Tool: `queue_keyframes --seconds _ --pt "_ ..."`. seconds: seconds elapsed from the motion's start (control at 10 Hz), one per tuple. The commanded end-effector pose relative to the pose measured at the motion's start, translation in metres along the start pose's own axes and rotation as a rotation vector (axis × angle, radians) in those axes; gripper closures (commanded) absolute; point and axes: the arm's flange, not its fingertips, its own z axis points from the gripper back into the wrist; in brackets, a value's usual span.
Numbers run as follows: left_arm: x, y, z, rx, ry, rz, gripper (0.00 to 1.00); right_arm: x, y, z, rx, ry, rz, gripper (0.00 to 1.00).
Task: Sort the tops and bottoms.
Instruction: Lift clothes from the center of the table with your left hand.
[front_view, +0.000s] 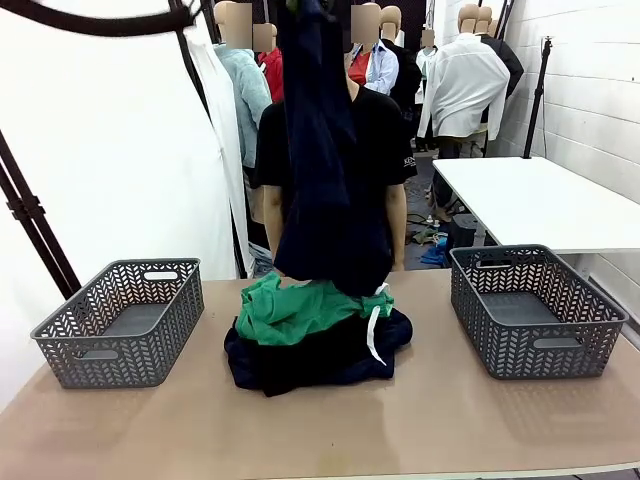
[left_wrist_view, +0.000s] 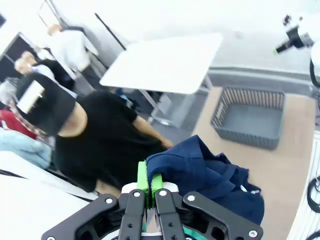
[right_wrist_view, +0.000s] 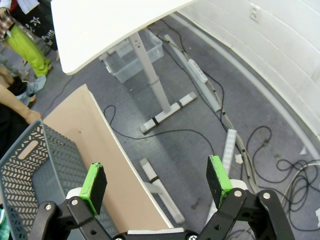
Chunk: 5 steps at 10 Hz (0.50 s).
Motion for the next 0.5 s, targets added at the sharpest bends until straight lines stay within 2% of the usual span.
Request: queue_keyframes --seconds 0.0,0.2,0.4 --pt "0.038 -0.006 0.023 0.111 -0.035 -0.020 1.00 0.000 0.002 0.001 -0.003 0.005 -0.006 0.00" --pt "0.077 -0.013 0.068 0.188 -0.094 -0.014 1.00 0.000 0.002 0.001 -0.003 0.005 -0.006 0.00" --pt "0.094 -0.025 0.096 0.224 -0.126 0.001 1.00 0.000 0.002 0.001 -0.003 0.005 -0.006 0.00"
